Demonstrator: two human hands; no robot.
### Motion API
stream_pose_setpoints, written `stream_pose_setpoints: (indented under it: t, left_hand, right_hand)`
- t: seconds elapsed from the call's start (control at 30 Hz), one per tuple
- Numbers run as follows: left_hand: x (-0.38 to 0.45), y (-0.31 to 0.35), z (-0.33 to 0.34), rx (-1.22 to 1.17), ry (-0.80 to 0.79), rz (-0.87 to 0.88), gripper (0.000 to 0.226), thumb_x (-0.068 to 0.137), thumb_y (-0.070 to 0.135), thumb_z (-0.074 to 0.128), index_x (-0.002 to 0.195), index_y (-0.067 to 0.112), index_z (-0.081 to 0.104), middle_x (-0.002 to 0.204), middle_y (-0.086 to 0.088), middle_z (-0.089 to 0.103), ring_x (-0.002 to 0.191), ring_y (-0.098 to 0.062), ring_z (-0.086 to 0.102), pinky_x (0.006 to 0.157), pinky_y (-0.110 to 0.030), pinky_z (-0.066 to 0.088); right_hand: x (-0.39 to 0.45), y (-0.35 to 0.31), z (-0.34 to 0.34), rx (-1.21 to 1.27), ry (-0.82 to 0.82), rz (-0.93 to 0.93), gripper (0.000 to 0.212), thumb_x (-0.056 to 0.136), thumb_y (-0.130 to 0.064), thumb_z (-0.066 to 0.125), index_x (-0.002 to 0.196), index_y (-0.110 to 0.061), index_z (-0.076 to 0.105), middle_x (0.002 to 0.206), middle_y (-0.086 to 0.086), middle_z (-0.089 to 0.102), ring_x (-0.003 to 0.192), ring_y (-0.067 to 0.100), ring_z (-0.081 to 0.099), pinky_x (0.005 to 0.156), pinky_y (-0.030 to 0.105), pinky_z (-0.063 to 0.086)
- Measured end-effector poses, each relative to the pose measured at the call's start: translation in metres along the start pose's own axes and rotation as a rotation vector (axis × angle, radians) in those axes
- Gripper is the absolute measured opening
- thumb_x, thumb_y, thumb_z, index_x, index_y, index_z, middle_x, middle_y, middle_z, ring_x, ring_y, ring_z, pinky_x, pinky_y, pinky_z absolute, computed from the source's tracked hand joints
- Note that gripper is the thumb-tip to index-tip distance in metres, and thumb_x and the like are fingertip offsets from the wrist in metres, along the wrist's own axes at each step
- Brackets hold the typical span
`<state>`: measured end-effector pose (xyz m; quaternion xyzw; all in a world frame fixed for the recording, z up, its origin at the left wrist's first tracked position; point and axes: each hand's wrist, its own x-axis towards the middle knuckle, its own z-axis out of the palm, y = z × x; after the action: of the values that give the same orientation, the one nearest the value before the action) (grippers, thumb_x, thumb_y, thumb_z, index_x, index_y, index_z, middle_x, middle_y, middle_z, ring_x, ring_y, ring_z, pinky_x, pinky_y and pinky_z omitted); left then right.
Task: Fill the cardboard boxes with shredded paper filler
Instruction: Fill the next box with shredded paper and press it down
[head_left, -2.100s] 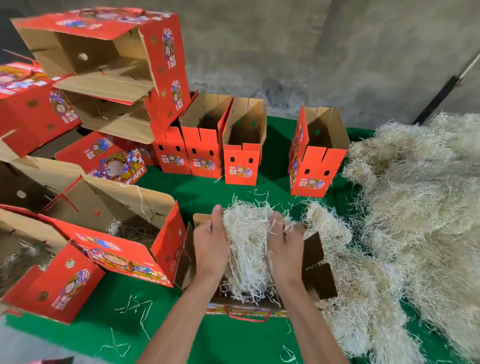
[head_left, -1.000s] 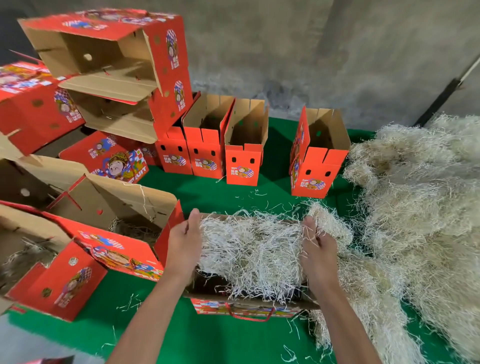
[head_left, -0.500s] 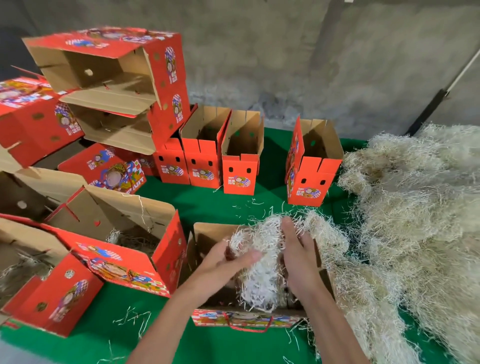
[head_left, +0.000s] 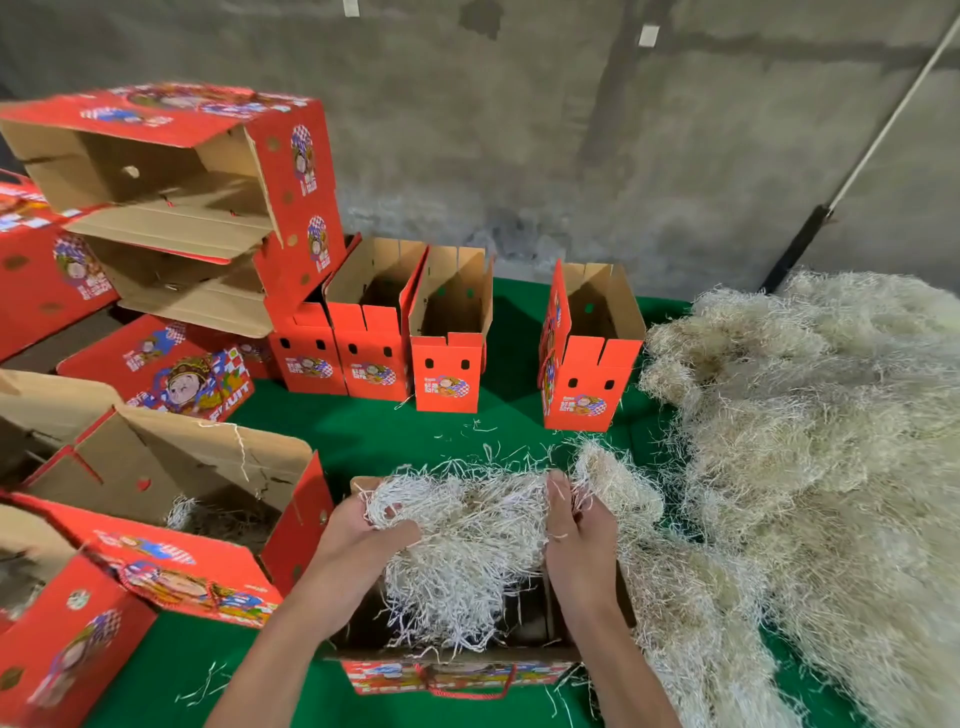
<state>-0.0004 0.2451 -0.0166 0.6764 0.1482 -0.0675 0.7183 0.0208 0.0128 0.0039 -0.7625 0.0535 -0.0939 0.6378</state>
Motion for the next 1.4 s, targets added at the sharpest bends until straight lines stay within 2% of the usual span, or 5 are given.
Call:
stream_pose_setpoints:
  t: [0.47, 0.6, 0.7, 0.8, 1.4]
  left_hand:
    - [-0.003, 0.008, 0.008, -0.160, 0.002, -0.045, 0.099, 0.074, 0.016, 0.084, 0.151, 0.008, 0.023, 0.147, -0.005, 0.037, 0.137, -0.020, 0.035, 0.118, -0.038, 0.026]
    - [-0.007, 0.018, -0.013, -0.262, 0.016, 0.008, 0.066, 0.066, 0.006, 0.084, 0.125, -0.002, 0.056, 0.120, -0.017, 0.069, 0.121, -0.032, 0.062, 0.111, -0.047, 0.040]
    - [-0.011, 0.018, -0.018, -0.206, 0.032, 0.057, 0.054, 0.068, 0.010, 0.082, 0.118, 0.004, 0.063, 0.114, -0.011, 0.072, 0.111, -0.019, 0.068, 0.107, -0.040, 0.042]
    - [-0.014, 0.018, -0.010, -0.047, -0.081, 0.088, 0.038, 0.074, 0.024, 0.087, 0.109, 0.023, 0.073, 0.117, -0.004, 0.073, 0.113, -0.014, 0.067, 0.101, -0.036, 0.044]
    - [-0.024, 0.004, -0.005, 0.730, -0.058, -0.033, 0.054, 0.084, 0.044, 0.077, 0.129, 0.046, 0.048, 0.125, 0.017, 0.047, 0.102, 0.002, 0.054, 0.089, -0.025, 0.038]
  right_hand:
    - [0.011, 0.007, 0.009, -0.046, -0.119, 0.093, 0.045, 0.099, -0.053, 0.047, 0.072, -0.017, 0.043, 0.044, -0.009, 0.035, 0.039, 0.009, 0.026, 0.039, 0.025, 0.028]
    - [0.018, 0.012, -0.006, -0.050, -0.057, 0.155, 0.029, 0.102, -0.042, 0.049, 0.082, -0.023, 0.059, 0.062, -0.008, 0.069, 0.042, 0.010, 0.035, 0.048, 0.028, 0.041]
    - [0.025, 0.016, -0.019, 0.007, 0.051, 0.206, 0.031, 0.105, -0.028, 0.051, 0.093, 0.000, 0.056, 0.101, -0.003, 0.063, 0.040, 0.021, 0.044, 0.042, 0.028, 0.033]
    - [0.017, 0.014, -0.018, -0.028, -0.071, 0.151, 0.047, 0.101, -0.052, 0.047, 0.079, -0.010, 0.049, 0.049, -0.004, 0.051, 0.042, 0.016, 0.041, 0.039, 0.022, 0.034]
    - [0.018, 0.028, -0.038, -0.698, -0.563, 0.112, 0.039, 0.094, -0.061, 0.052, 0.090, -0.022, 0.053, 0.063, 0.001, 0.050, 0.043, -0.001, 0.050, 0.055, 0.021, 0.044]
